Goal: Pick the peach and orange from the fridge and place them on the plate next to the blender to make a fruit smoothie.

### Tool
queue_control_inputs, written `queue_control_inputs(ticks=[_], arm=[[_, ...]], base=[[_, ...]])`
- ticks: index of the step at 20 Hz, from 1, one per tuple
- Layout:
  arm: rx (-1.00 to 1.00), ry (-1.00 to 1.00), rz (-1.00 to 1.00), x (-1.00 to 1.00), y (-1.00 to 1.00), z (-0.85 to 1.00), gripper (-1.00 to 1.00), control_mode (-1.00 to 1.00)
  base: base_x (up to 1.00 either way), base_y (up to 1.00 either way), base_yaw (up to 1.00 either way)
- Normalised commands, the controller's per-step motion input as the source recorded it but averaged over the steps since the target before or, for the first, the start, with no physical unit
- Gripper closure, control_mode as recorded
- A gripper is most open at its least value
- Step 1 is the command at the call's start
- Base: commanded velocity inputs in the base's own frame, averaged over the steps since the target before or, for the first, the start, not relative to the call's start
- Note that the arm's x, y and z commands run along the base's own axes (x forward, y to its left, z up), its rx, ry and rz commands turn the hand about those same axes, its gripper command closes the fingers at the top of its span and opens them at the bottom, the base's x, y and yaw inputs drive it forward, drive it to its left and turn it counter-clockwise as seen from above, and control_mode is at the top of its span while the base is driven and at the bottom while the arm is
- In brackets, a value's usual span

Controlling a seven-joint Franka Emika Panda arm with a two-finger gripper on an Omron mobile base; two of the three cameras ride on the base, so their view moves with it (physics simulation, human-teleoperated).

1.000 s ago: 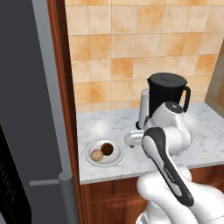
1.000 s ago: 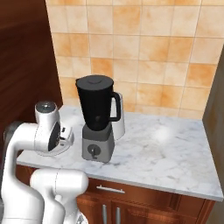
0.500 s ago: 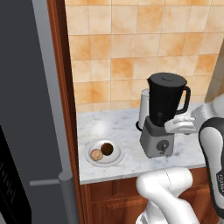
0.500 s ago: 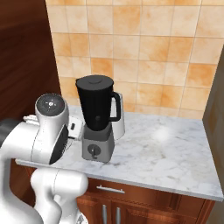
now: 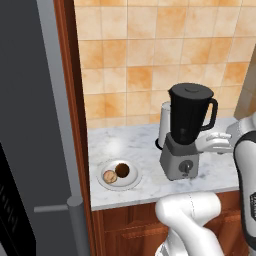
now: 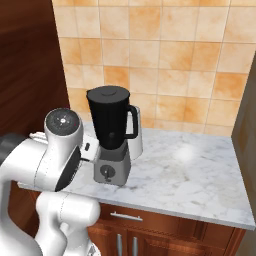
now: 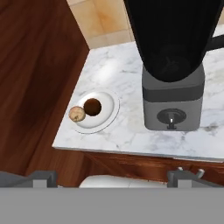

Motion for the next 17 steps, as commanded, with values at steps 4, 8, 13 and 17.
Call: queue_control_inputs(ticks=[4,8,13,17], arm=[[-0.08,-0.11,0.00,-0.10,0.00,-0.15,-1.00,-1.00],[-0.25,-0.20,0.00,-0.24,0.01,-0.28,-1.00,-1.00],[-0.11,-0.20,0.00,-0.24,0.00,-0.14,-1.00,-1.00],[-0.07,-0.25,0.00,-0.40,0.00,-0.08,-1.00,-1.00]], base=[[0.00,0.00,0.00],[0.00,0.00,0.00],[0.00,0.00,0.00],[0.00,0.00,0.00]])
